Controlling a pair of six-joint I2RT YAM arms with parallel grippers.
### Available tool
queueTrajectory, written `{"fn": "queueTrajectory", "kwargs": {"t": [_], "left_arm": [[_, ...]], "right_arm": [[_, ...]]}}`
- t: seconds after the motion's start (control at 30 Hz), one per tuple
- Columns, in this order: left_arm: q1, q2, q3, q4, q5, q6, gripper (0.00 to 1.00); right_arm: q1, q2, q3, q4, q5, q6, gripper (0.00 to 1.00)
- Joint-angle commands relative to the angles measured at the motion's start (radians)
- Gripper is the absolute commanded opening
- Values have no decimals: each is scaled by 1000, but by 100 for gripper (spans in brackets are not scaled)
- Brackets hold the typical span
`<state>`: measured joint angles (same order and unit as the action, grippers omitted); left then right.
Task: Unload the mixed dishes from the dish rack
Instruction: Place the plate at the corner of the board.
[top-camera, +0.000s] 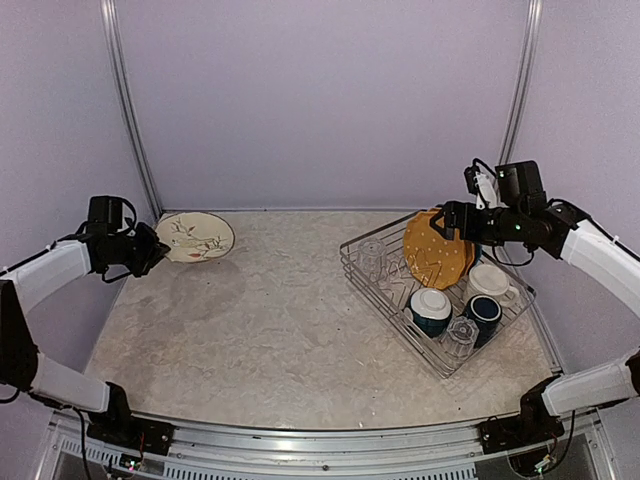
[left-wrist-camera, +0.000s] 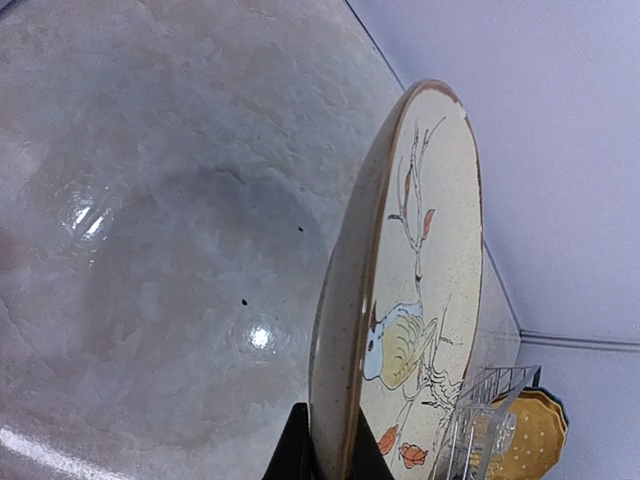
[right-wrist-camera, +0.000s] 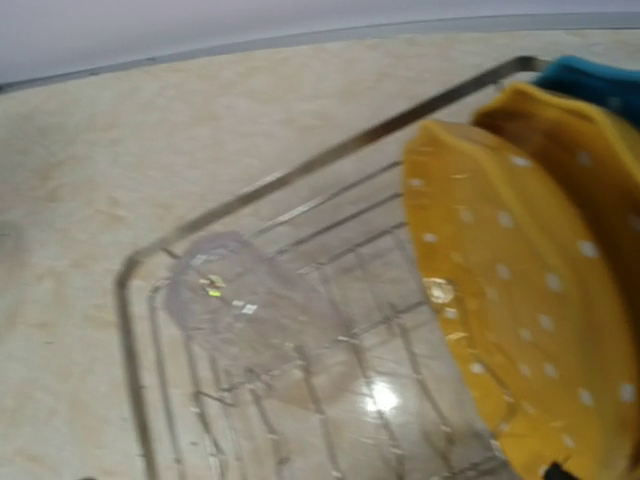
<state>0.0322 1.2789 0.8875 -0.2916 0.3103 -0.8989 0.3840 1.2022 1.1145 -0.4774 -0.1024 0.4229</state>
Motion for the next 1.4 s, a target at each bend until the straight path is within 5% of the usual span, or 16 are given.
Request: {"fn": "queueTrajectory", "kwargs": {"t": [0.0, 1.1, 1.27, 1.37], "left_arm": [[48, 39, 12, 234, -40, -74, 0], [177, 538, 124, 394, -16, -19, 0], [190, 580, 139, 357, 9, -25, 17], [186, 573, 125, 357, 10, -25, 36]], "right_arm": [[4, -17, 27, -98, 95, -46, 94], [5, -60, 13, -143, 206, -63, 95], [4, -57, 13, -147, 203, -49, 96], [4, -59, 10, -136, 186, -48, 96]]}}
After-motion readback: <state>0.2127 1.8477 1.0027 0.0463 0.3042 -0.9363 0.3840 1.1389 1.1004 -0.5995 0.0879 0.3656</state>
